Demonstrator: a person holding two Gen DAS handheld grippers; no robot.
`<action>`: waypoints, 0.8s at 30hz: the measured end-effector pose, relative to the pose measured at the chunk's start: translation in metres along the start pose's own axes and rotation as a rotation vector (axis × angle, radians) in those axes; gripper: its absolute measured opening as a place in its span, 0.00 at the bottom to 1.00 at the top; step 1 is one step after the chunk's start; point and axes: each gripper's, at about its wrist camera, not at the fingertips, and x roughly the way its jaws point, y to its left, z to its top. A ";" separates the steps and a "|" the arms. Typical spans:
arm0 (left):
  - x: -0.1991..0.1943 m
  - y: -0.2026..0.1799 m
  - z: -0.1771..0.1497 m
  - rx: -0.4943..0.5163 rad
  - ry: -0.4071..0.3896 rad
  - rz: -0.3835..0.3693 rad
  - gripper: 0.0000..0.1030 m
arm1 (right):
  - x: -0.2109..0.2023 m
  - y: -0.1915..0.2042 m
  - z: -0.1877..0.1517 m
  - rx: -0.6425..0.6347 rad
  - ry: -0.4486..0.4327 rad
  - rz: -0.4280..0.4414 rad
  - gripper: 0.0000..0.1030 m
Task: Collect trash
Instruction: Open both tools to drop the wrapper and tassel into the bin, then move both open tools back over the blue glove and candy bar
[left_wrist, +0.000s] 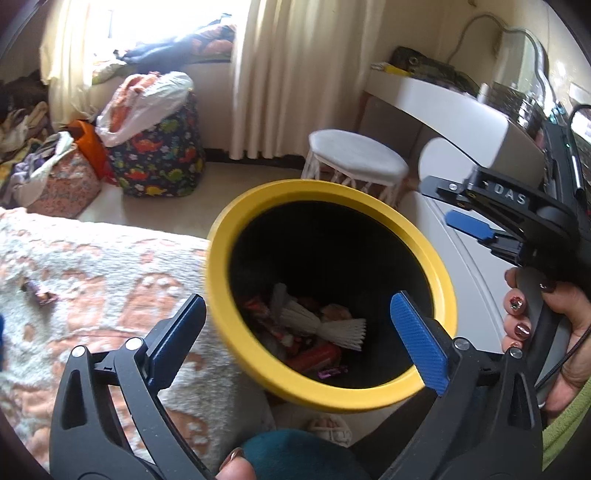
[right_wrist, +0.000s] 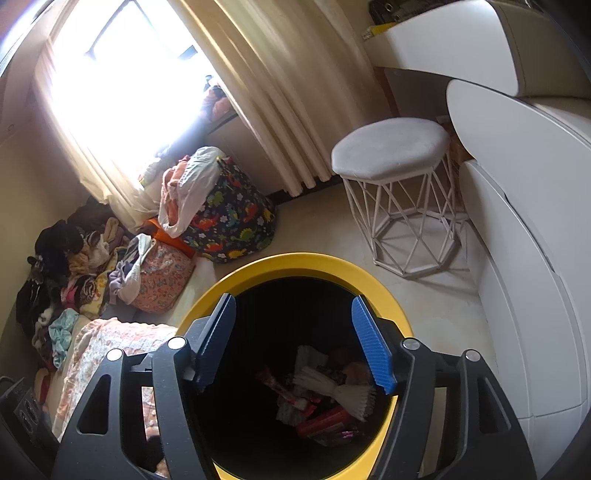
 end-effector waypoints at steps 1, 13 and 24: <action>-0.003 0.003 0.000 -0.007 -0.009 0.011 0.89 | -0.001 0.003 0.000 -0.014 -0.006 0.006 0.64; -0.052 0.045 0.001 -0.085 -0.133 0.137 0.89 | -0.017 0.065 -0.012 -0.245 -0.083 0.156 0.74; -0.091 0.092 -0.007 -0.166 -0.222 0.263 0.89 | -0.020 0.121 -0.036 -0.353 -0.045 0.284 0.76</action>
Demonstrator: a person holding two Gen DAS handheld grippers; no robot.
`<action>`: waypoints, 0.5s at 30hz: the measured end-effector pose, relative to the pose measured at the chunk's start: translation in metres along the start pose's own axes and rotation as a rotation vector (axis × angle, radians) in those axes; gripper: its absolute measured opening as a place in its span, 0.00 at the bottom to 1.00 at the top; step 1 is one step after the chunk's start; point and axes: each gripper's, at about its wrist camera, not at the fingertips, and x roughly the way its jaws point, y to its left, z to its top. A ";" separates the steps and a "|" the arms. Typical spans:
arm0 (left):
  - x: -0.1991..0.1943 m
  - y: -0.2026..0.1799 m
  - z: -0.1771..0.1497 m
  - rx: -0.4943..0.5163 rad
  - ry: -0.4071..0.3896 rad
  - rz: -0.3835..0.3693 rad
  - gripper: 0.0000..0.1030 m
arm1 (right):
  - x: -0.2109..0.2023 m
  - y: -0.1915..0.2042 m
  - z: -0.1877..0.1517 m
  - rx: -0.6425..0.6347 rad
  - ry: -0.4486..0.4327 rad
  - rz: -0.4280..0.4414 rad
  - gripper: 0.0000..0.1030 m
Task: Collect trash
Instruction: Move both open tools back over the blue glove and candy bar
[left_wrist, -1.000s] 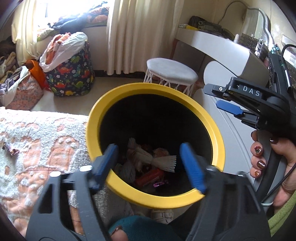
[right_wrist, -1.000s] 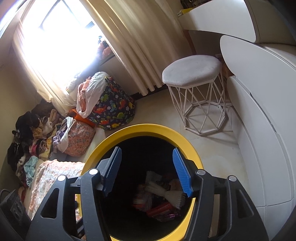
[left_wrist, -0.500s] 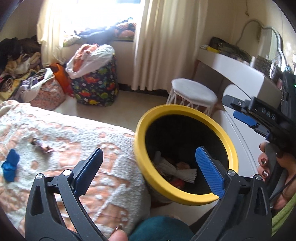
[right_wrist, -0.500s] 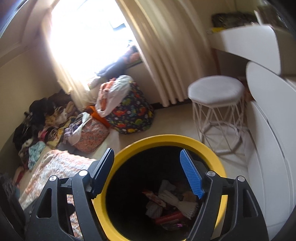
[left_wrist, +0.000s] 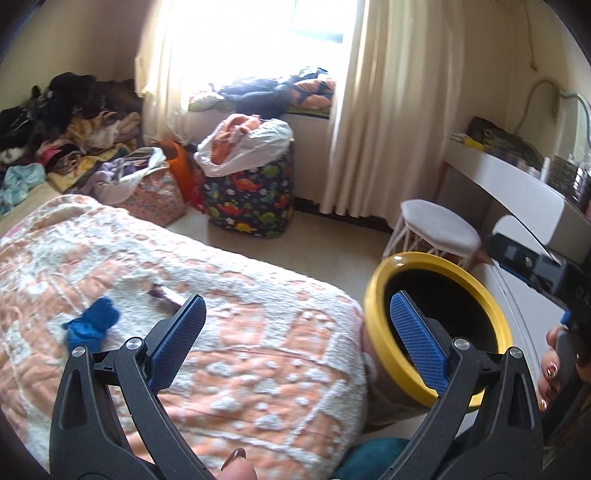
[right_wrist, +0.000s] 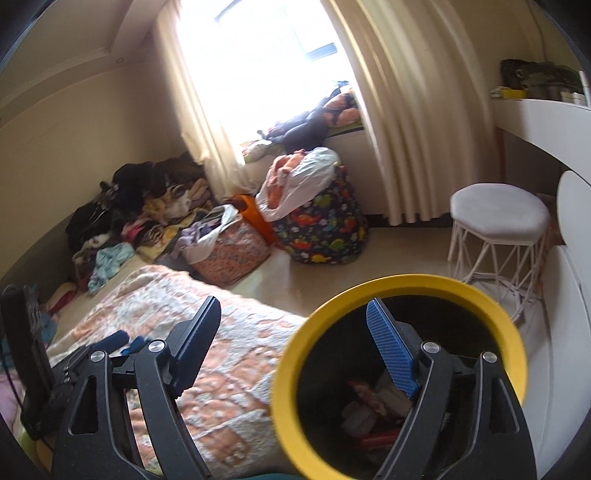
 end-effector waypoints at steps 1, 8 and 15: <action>-0.001 0.006 0.000 -0.010 -0.003 0.010 0.89 | 0.001 0.005 -0.001 -0.006 0.005 0.008 0.76; -0.006 0.051 -0.002 -0.076 -0.018 0.090 0.89 | 0.017 0.044 -0.013 -0.077 0.062 0.045 0.76; -0.006 0.106 -0.010 -0.177 -0.003 0.187 0.89 | 0.046 0.086 -0.026 -0.165 0.138 0.102 0.76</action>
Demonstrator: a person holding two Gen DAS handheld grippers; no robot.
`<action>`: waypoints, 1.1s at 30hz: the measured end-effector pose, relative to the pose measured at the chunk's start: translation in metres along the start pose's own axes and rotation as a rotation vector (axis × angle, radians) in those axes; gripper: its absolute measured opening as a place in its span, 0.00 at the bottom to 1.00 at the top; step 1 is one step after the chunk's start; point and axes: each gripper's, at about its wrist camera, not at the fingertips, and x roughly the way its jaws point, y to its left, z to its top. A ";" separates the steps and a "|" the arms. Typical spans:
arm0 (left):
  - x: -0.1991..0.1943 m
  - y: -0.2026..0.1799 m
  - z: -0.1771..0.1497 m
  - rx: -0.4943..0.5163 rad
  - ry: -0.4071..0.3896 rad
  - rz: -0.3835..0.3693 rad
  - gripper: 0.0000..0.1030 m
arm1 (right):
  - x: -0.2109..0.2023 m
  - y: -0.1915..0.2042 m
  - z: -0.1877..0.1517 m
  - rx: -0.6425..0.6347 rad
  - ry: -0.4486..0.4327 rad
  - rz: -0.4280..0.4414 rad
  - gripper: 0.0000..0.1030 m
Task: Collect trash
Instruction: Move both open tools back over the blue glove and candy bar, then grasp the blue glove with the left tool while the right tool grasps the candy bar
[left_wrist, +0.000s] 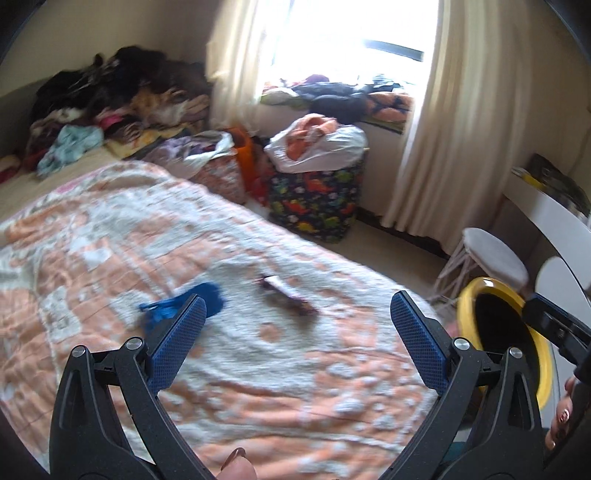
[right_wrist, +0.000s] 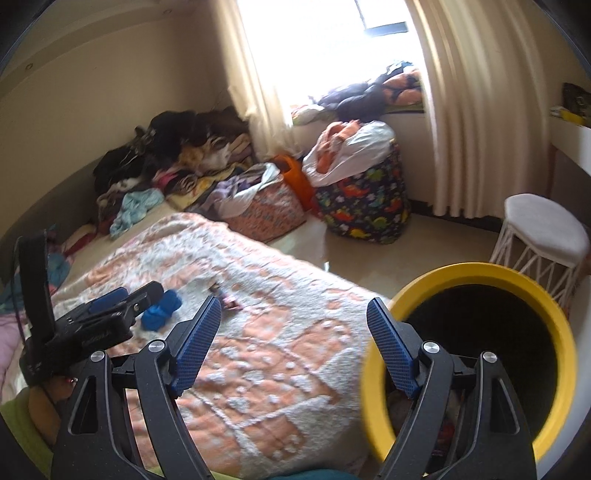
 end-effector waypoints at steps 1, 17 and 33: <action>0.001 0.008 -0.001 -0.013 0.004 0.009 0.89 | 0.006 0.004 0.000 -0.002 0.013 0.009 0.76; 0.033 0.104 -0.022 -0.237 0.077 0.099 0.88 | 0.132 0.063 0.003 -0.066 0.228 0.098 0.59; 0.059 0.116 -0.029 -0.313 0.126 0.061 0.73 | 0.224 0.096 -0.015 -0.228 0.374 0.010 0.25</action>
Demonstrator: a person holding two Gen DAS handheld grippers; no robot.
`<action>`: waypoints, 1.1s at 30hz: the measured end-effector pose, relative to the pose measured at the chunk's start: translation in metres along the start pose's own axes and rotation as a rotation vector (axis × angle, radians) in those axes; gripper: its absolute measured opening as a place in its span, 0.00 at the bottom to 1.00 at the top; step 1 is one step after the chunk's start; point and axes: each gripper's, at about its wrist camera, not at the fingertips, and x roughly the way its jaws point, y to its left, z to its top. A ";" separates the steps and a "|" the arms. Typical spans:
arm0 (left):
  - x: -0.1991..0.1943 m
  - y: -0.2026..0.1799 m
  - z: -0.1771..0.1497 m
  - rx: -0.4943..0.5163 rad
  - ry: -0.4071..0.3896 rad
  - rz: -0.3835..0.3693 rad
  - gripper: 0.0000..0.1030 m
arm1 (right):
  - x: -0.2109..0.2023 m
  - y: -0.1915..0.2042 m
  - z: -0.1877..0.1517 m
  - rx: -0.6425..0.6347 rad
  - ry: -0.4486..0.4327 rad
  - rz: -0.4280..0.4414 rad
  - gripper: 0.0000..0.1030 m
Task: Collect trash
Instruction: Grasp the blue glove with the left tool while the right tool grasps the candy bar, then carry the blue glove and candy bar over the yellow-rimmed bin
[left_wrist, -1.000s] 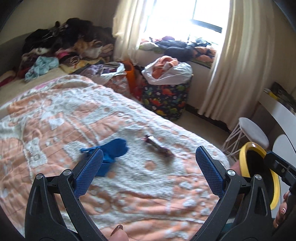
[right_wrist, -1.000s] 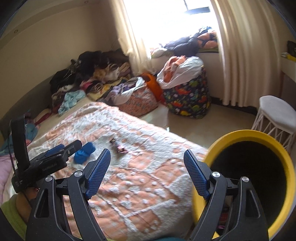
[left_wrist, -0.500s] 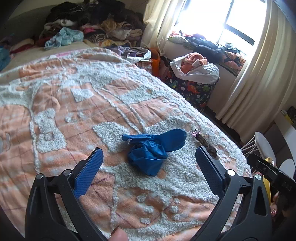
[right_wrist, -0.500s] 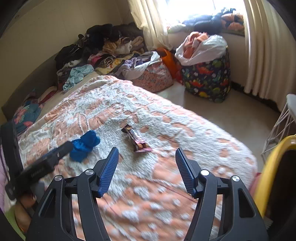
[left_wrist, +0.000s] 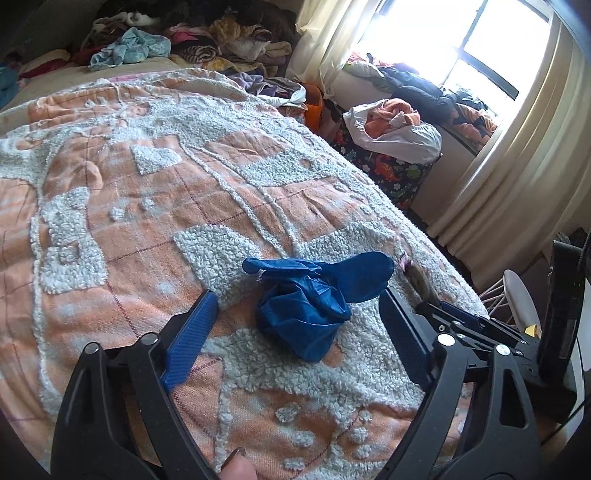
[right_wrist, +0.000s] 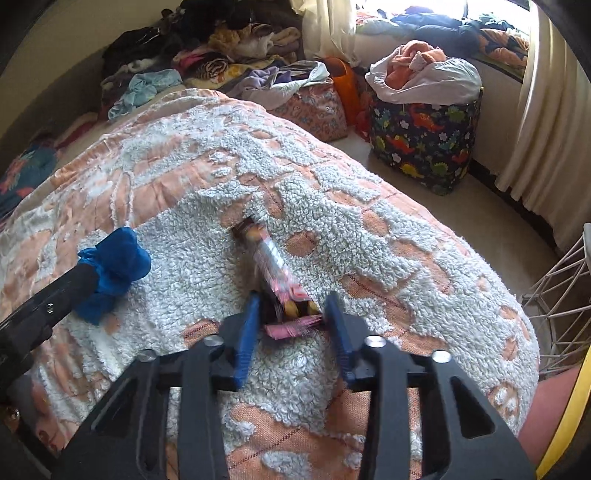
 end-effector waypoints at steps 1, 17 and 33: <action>0.001 0.000 0.000 0.000 0.002 0.007 0.69 | -0.003 -0.001 -0.001 0.012 -0.007 0.006 0.24; -0.006 -0.024 -0.003 0.067 0.010 -0.034 0.13 | -0.090 -0.040 -0.046 0.223 -0.113 0.077 0.24; -0.037 -0.098 -0.007 0.209 -0.016 -0.168 0.13 | -0.156 -0.094 -0.083 0.358 -0.192 0.028 0.24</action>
